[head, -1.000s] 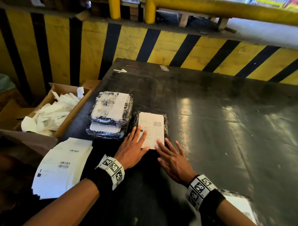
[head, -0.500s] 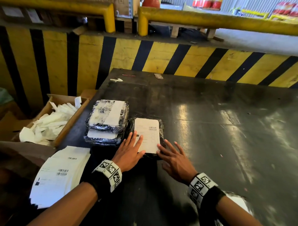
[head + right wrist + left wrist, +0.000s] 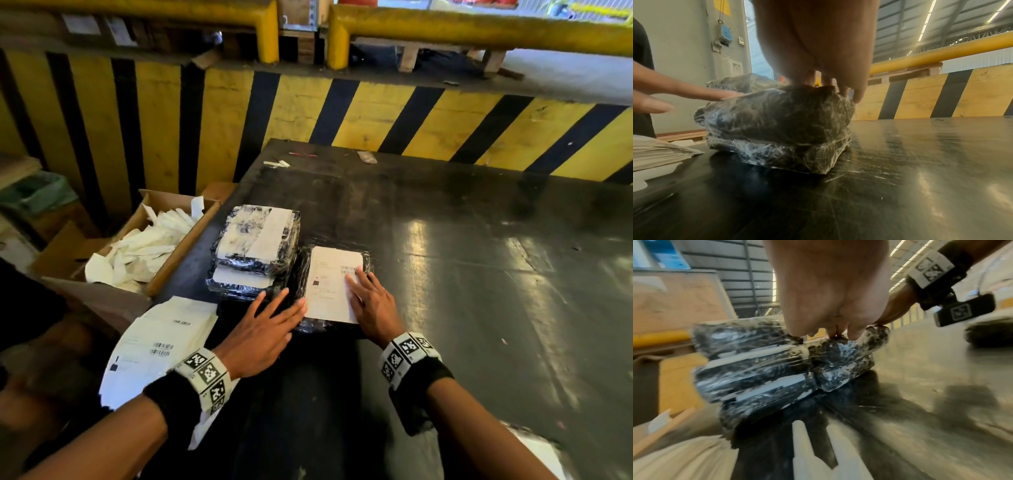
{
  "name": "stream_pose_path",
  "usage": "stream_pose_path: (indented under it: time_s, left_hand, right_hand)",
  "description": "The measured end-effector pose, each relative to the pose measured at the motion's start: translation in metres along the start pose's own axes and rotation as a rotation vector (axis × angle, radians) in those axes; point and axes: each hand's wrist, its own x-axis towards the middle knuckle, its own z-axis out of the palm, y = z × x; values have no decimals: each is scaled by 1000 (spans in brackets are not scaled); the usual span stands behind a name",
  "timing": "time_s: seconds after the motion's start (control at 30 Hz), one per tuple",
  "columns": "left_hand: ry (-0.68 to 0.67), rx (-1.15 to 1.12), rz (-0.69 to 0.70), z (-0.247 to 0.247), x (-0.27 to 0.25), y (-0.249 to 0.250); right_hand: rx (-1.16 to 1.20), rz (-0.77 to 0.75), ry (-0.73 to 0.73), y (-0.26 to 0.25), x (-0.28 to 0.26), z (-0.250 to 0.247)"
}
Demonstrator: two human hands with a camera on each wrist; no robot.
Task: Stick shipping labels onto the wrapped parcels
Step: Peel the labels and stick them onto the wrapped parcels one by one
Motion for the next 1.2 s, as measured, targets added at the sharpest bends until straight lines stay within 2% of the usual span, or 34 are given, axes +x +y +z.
stream_pose_path:
  time_s: [0.1, 0.2, 0.3, 0.33, 0.4, 0.6, 0.7, 0.73, 0.87, 0.9, 1.0, 1.03, 1.2]
  left_hand:
    - [58, 37, 17, -17, 2, -1]
    - [135, -24, 112, -32, 36, 16]
    - [23, -73, 72, -42, 77, 42]
    - [-34, -73, 38, -41, 83, 45]
    - [-66, -83, 1, -35, 84, 43]
    - [24, -112, -27, -10, 42, 17]
    - [122, 20, 7, -13, 31, 17]
    - [184, 32, 12, -16, 33, 19]
    - [251, -65, -12, -43, 70, 33]
    - [226, -62, 2, -47, 86, 37]
    - [-19, -53, -16, -44, 114, 39]
    - [-65, -31, -29, -41, 115, 38]
    - [-52, -20, -72, -33, 77, 25]
  right_hand:
    - [25, 10, -7, 1, 2, 3]
    - [30, -13, 21, 3, 1, 4]
    - [14, -38, 25, 3, -4, 2]
    - [14, -40, 19, 3, -5, 2]
    - [5, -32, 4, 5, -5, 1]
    - [27, -36, -17, 7, -4, 2]
    - [38, -25, -12, 6, -6, 3]
    - [34, -25, -9, 5, -6, 2]
    - [5, -7, -22, 2, -5, 5]
    - [2, -3, -6, 2, -4, 4]
    - [6, 9, 6, 4, -3, 5]
    - [5, 12, 2, 4, -3, 6]
    - [5, 17, -41, 3, -1, 3]
